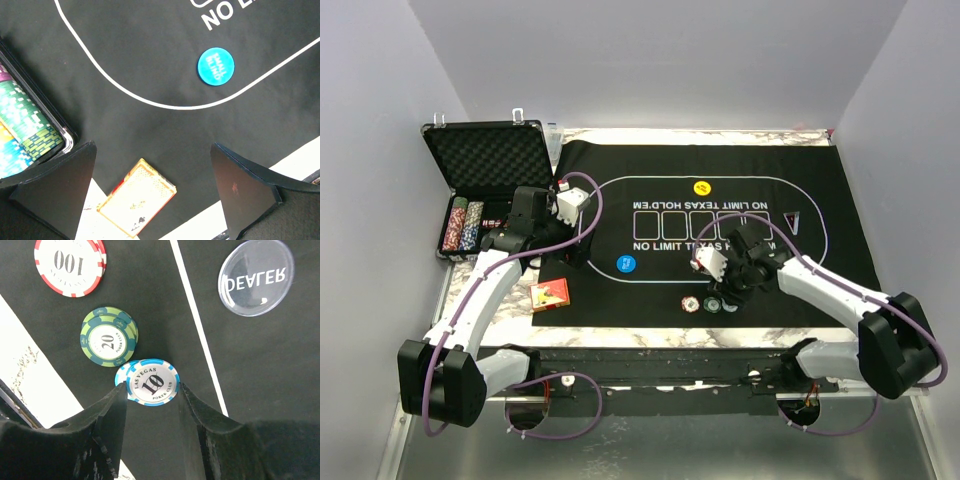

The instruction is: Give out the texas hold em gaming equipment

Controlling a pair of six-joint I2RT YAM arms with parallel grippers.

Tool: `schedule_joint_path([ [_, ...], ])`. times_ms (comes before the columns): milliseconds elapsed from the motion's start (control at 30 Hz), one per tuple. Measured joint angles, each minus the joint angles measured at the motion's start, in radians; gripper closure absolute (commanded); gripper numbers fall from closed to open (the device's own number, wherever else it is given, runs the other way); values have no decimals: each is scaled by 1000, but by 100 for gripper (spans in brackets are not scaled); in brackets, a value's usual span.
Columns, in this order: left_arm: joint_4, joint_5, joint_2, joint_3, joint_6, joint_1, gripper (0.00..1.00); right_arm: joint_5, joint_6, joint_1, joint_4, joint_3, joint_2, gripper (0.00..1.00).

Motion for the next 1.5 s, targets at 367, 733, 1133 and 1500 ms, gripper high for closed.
schedule_joint_path([
  [367, 0, 0, 0, 0, 0, 0, 1, 2, 12, 0, 2, 21, -8, 52],
  [733, 0, 0, 0, 0, 0, 0, 1, 65, 68, -39, 62, 81, 55, 44],
  [1133, 0, 0, 0, 0, 1, 0, 1, 165, 79, -100, 119, 89, 168, 50],
  [1500, 0, 0, 0, 0, 1, 0, 1, 137, 78, -100, 111, 121, 210, 55],
])
